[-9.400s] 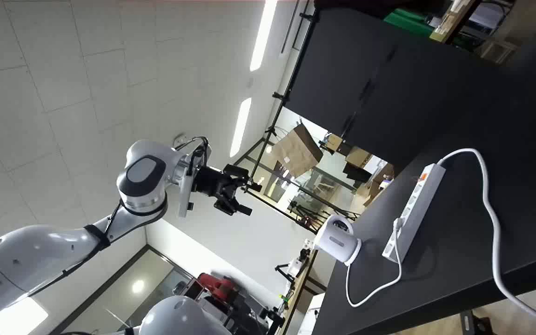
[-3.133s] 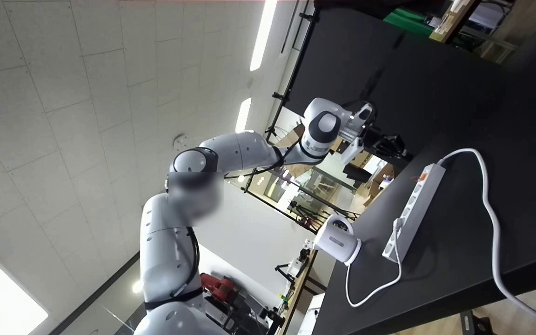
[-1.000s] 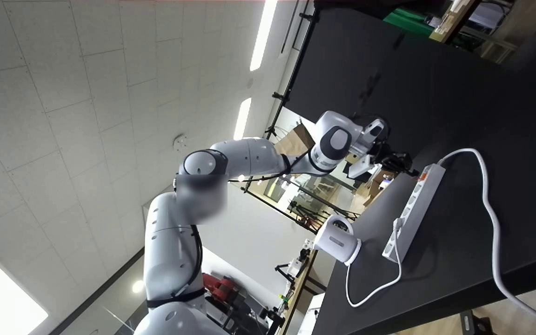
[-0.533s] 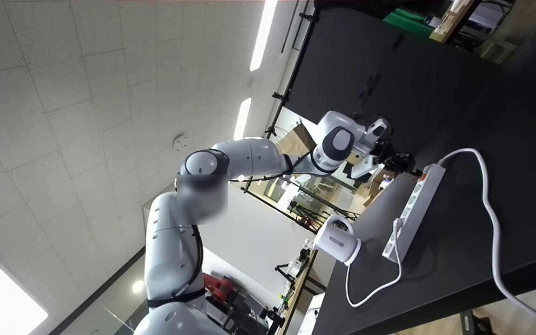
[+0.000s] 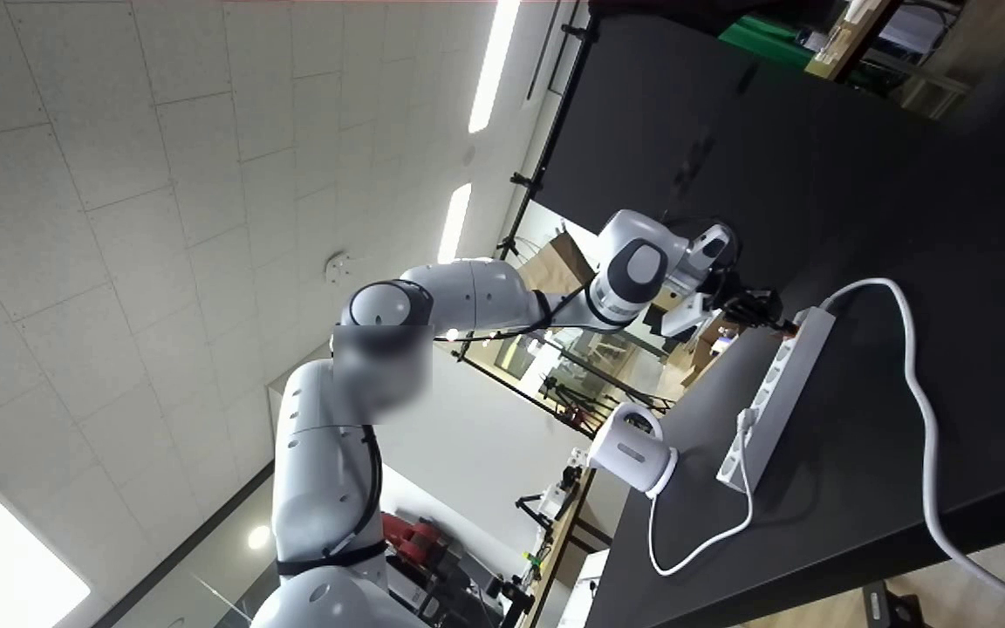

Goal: Turn on the extension cable

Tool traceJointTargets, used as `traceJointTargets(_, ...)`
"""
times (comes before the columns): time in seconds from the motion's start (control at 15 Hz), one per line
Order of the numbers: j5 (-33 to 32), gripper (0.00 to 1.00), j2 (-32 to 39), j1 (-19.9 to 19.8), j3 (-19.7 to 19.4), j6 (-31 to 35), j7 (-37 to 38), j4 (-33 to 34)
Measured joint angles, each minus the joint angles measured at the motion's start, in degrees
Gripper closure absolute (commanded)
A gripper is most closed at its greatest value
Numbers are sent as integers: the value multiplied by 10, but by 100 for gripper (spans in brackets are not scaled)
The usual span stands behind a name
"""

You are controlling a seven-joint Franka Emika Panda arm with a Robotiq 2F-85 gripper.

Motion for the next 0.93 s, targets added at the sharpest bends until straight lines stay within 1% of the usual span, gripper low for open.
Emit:
traceJointTargets(0.47, -18, 100, 3, 17, -12, 18, 0, -1)
traceJointTargets(0.93, -90, 100, 6, 68, -45, 28, 2, -3)
